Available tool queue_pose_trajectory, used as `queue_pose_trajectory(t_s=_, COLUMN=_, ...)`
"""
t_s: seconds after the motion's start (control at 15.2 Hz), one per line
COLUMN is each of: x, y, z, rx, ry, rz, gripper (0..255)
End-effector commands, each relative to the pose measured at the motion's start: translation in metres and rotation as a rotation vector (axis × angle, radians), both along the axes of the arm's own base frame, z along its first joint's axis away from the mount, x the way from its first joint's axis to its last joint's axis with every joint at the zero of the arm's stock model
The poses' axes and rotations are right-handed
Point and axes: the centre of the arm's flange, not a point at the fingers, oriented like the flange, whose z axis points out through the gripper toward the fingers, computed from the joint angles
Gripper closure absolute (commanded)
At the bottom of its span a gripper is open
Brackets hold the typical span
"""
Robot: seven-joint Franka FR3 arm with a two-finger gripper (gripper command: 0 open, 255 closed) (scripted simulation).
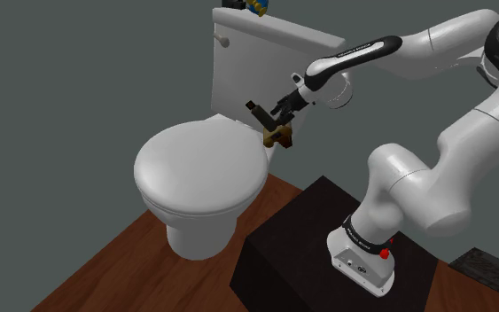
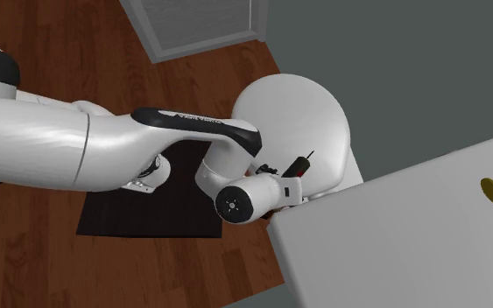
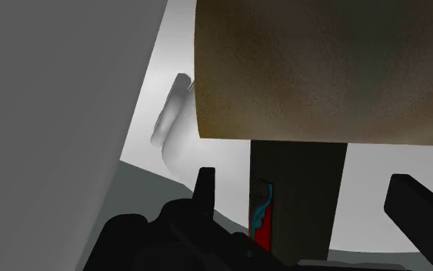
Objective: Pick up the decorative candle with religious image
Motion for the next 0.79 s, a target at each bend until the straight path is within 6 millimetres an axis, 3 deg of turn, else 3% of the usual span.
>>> queue_pose_trajectory(t_s=0.0, x=0.000, y=-0.002, z=-0.011, rx=0.001, ry=0.000, rz=-0.001, gripper=0)
queue_pose_trajectory(t_s=0.33, x=0.000, y=-0.002, z=-0.030, rx=0.001, ry=0.000, rz=-0.001, gripper=0)
queue_pose_trajectory(t_s=0.4, x=0.000, y=-0.002, z=-0.031, rx=0.001, ry=0.000, rz=-0.001, gripper=255)
queue_pose_trajectory(t_s=0.73, x=-0.002, y=-0.002, z=-0.032, rx=0.001, ry=0.000, rz=-0.001, gripper=255)
